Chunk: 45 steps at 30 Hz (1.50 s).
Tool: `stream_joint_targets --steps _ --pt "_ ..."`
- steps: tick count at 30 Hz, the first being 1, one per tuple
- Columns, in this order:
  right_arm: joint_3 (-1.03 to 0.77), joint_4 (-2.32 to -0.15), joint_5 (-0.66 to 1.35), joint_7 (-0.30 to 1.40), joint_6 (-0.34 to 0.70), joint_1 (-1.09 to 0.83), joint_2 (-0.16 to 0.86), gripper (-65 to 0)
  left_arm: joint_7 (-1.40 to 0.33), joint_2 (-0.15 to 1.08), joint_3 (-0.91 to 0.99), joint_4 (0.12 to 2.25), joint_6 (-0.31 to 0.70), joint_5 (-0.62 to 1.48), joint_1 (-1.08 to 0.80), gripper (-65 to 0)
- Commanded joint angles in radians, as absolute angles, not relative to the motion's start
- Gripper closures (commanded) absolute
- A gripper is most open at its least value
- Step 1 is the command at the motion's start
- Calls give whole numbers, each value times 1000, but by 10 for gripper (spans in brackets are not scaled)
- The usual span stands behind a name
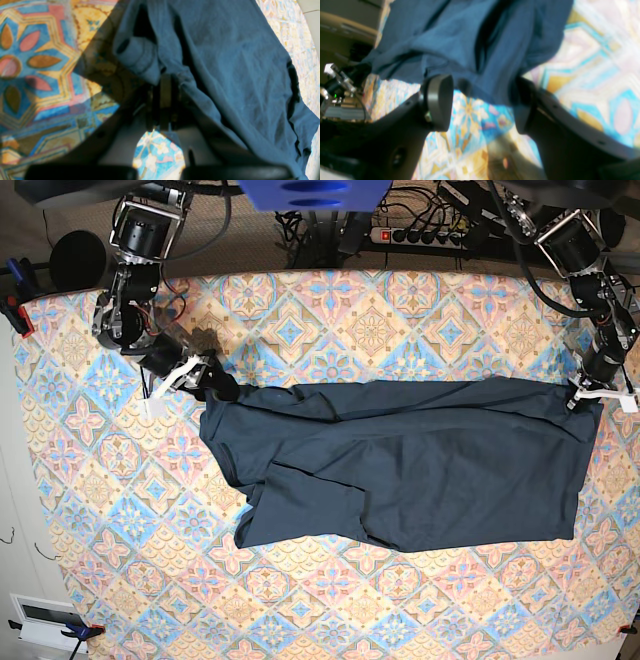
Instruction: Layout the t-shirt on the table in an organized manner, then fold the t-shirt properly
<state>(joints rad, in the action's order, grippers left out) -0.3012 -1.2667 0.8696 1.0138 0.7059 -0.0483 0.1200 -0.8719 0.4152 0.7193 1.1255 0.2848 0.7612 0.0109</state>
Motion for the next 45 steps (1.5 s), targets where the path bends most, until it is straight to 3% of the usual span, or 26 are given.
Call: stream_joint_targets --steps 1,6,16,25,37,45 --pt "-300 -1276 855 1021 698 -31 127 -330 -855 443 725 1144 294 776 16 0" --pt "-302 -1273 855 1021 698 -31 127 0 -855 444 725 1144 295 776 10 0" --pt "-308 -1349 880 1023 698 -39 130 -6 -857 446 725 1147 297 776 -8 0" --pt "-314 -1480 967 1023 698 -160 136 -7 -857 446 719 1293 297 774 -117 0" --pt "-527 -1488 1029 1104 698 -302 136 -7 -857 472 719 1294 298 776 -234 0" --pt "-552 -1541 1029 1109 698 -377 136 -7 -857 441 716 1359 298 776 -334 0"
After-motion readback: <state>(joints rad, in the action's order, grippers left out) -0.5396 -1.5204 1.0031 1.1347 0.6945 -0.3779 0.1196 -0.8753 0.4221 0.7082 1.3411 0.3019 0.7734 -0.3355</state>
